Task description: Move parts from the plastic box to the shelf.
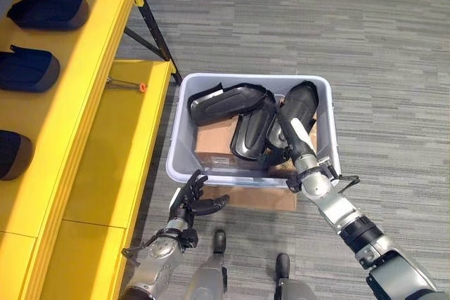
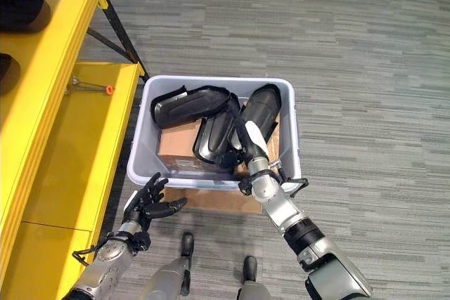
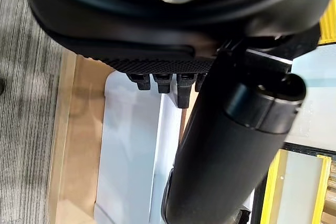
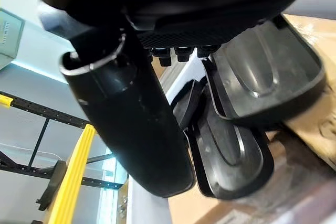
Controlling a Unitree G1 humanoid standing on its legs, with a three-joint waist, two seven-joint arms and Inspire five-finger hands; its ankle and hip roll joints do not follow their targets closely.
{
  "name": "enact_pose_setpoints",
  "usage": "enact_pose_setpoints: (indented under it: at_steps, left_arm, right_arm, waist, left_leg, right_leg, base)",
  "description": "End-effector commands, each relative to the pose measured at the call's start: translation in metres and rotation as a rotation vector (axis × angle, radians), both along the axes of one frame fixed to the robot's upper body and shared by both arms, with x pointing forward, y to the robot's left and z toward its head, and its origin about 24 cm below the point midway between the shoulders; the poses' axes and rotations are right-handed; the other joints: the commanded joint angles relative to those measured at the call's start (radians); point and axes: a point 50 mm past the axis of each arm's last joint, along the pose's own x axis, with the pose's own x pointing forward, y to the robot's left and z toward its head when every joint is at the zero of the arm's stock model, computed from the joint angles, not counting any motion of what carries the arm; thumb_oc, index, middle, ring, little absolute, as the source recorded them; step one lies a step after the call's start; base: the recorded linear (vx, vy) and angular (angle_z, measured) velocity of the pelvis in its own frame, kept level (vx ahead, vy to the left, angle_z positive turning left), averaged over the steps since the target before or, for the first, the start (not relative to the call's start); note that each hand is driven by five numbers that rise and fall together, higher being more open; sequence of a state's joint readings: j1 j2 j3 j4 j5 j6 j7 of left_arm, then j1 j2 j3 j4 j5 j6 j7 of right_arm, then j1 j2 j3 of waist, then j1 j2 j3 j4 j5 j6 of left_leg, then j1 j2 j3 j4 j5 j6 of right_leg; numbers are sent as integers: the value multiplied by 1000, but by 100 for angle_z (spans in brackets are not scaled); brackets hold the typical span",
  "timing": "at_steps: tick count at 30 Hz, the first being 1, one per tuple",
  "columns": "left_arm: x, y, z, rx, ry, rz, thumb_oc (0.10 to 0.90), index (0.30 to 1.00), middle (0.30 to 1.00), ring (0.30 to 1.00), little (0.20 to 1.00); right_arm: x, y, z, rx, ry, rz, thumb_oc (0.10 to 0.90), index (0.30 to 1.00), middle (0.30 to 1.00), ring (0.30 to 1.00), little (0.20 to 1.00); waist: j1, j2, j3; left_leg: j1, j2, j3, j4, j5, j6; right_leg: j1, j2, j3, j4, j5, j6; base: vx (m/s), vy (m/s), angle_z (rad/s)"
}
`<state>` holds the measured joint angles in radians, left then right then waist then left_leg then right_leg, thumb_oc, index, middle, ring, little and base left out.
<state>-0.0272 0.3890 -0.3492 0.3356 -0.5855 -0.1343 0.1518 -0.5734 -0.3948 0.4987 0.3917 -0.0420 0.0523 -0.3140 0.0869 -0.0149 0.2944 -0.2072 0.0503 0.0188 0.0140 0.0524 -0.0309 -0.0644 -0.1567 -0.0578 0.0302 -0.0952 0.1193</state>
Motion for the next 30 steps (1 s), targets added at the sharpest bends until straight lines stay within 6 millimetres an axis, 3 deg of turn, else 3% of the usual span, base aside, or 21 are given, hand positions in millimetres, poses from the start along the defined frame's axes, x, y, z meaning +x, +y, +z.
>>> enact_pose_setpoints:
  at_steps: [1,14,30]
  left_arm:
    - [26,-6,47,-26,-241,-26,900,1000,1000,1000,1000]
    - [33,-8,55,-27,-280,-22,900,1000,1000,1000,1000]
    - [35,-12,59,-25,-298,-25,900,1000,1000,1000,1000]
  right_arm:
    - [16,16,75,-85,-338,13,900,1000,1000,1000,1000]
    - [24,8,96,-224,-435,-66,900,1000,1000,1000,1000]
    - [24,4,86,-256,-421,-94,900,1000,1000,1000,1000]
  waist:
    - [3,-32,0]
    - [6,-17,27]
    - [3,10,50]
  left_leg:
    - [-90,64,-35,129,-57,-29]
    - [-126,63,-41,130,-49,-28]
    - [-155,57,-43,141,-50,-27]
  right_leg:
    - [-101,-119,-9,4,128,44]
    - [-141,-121,-9,22,125,41]
    - [-176,-126,-4,45,117,39]
  base:
    - [0,0,0]
    - [0,0,0]
    - [0,0,0]
